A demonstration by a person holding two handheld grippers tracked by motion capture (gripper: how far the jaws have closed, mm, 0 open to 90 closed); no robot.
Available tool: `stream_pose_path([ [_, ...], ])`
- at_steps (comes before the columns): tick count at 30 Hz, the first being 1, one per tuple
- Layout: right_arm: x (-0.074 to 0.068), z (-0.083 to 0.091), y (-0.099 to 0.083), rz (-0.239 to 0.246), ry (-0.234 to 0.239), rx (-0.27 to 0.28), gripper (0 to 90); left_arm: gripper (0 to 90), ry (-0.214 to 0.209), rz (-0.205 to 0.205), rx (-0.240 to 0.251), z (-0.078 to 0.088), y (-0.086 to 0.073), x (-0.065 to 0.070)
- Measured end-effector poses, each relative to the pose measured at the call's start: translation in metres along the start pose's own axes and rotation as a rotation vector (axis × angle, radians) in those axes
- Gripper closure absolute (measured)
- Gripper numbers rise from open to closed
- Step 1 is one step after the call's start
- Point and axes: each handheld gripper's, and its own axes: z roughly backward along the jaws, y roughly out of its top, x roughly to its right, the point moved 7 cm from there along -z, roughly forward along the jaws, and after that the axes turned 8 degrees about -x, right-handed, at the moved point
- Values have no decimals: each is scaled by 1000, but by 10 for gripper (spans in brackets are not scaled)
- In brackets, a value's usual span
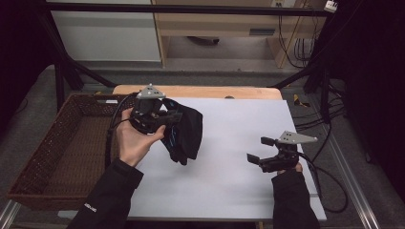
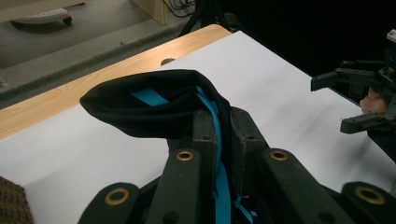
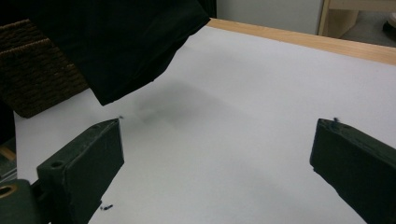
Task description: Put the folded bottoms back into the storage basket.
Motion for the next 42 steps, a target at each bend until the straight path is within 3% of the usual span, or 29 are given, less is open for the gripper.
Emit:
stream_pose_path([
  [28,0,-1,0,1,-2,-5,30,820,28,5,4,56,-1,-22],
  [42,0,-1,-1,2,-4,-6,30,821,63,19,14,90,-3,-45],
])
